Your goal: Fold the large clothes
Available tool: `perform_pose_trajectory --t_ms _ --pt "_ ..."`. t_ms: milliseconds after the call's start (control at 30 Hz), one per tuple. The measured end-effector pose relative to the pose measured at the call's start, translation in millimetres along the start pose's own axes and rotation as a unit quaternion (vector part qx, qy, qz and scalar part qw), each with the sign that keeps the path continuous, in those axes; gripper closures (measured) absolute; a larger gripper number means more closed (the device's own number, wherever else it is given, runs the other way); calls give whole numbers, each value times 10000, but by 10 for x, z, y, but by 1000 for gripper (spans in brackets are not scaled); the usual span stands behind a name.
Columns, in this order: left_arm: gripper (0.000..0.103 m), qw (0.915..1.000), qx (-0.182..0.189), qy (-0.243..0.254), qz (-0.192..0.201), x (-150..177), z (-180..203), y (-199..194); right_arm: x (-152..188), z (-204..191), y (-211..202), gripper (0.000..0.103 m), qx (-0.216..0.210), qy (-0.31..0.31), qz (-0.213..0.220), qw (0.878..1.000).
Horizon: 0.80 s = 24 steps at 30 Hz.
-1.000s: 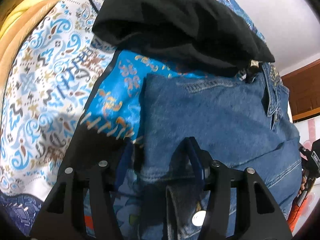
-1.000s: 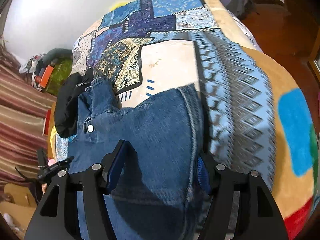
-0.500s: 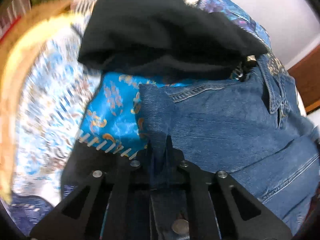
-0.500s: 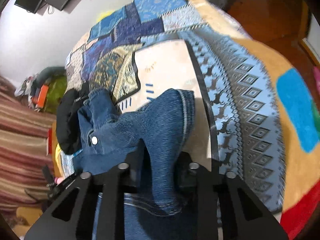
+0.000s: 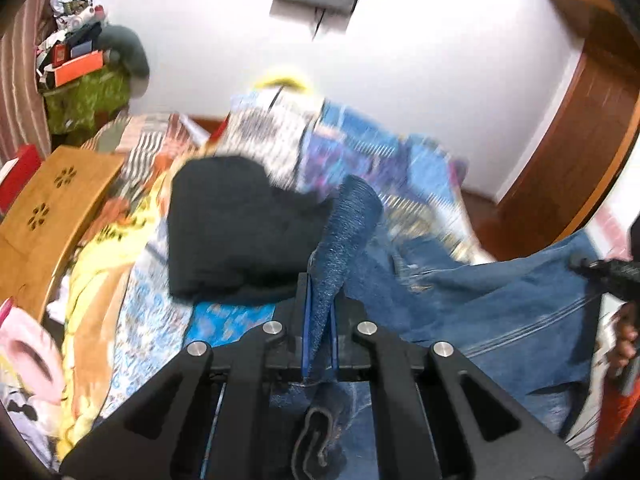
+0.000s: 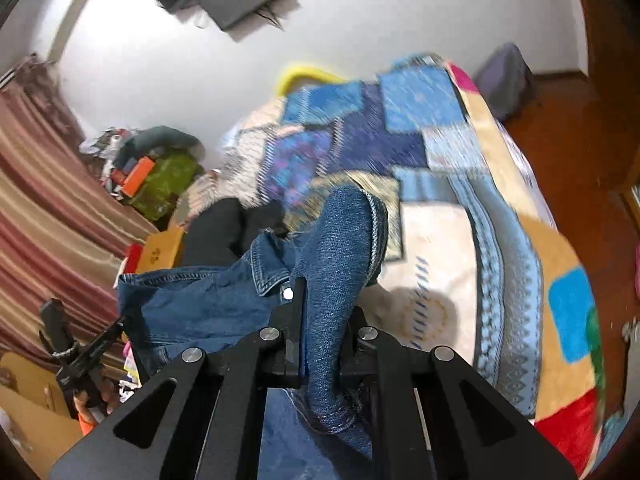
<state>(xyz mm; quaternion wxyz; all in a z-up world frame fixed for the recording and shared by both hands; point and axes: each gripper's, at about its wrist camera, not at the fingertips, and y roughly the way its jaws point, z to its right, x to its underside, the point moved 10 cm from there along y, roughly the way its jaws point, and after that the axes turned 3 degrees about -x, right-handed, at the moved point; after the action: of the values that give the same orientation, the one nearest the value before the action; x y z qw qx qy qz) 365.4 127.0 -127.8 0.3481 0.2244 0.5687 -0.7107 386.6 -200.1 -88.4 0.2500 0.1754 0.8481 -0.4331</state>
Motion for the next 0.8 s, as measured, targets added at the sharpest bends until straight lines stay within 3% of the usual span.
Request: perform_pose_trajectory --t_ms 200,367,533,667,800 --pt "97 9991 -12 39 415 -489 16 -81 -405 -152 -30 96 28 -258 365 9990" --pt "97 9997 -6 -224 127 -667 -230 417 -589 116 245 96 285 -90 317 9990" --pt "98 9969 -473 -398 -490 -500 -643 1230 -534 715 802 96 846 193 -122 9962" --pt "100 9876 -1340 -455 -676 -329 -1141 1670 -294 1367 1245 95 1382 556 -543 9873" --pt "100 9822 -1467 -604 -1004 -150 -1423 1879 -130 1684 1452 94 1457 737 -718 9840"
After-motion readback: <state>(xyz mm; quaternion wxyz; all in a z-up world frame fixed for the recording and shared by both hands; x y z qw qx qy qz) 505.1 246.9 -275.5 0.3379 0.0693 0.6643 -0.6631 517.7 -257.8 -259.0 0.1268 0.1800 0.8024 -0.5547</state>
